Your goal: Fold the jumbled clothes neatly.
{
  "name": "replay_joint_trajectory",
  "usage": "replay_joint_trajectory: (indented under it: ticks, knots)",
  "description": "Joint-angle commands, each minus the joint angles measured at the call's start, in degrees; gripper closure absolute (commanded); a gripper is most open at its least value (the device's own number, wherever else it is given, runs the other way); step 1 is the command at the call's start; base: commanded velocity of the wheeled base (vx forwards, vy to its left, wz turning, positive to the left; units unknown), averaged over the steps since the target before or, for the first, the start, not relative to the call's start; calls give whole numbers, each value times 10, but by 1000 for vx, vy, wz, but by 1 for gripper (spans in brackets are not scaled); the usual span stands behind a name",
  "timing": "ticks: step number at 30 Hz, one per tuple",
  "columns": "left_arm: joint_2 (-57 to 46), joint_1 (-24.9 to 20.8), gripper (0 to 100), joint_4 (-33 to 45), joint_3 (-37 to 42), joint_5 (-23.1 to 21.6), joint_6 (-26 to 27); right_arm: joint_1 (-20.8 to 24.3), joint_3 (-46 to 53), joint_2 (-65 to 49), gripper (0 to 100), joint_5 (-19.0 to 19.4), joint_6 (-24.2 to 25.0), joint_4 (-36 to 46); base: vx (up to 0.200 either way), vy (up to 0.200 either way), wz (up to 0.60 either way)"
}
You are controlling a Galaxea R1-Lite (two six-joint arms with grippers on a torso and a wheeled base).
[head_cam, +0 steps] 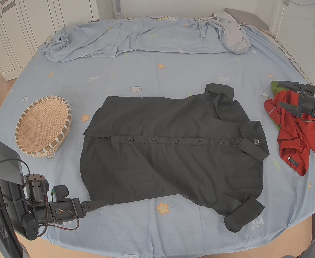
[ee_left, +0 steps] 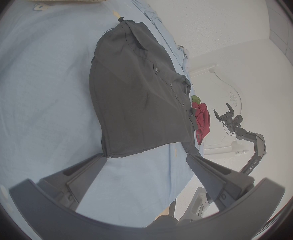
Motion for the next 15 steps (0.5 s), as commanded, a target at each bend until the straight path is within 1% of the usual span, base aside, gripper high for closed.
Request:
replay_joint_trajectory:
  ticks: [1, 6, 8, 13, 14, 15]
  knots:
    - [14, -3, 100, -1, 7, 0, -1, 0, 0, 2, 0, 0, -1, 0, 0, 0, 0]
    - [16, 5, 100, -12, 10, 1, 0, 0, 1, 3, 0, 0, -1, 0, 0, 0, 0]
    - [12, 14, 100, -12, 10, 1, -1, 0, 3, 3, 0, 0, -1, 0, 0, 0, 0]
    - [-22, 42, 100, -5, 10, 2, -1, 1, 8, 3, 0, 0, -1, 1, 0, 0, 0]
    - [-43, 61, 100, 3, 10, 0, 0, 1, 8, 5, 0, 0, -1, 3, 0, 0, 0]
    - [-52, 69, 100, 7, 10, 0, 1, 1, 8, 7, 0, 0, -1, 3, 0, 0, 0]
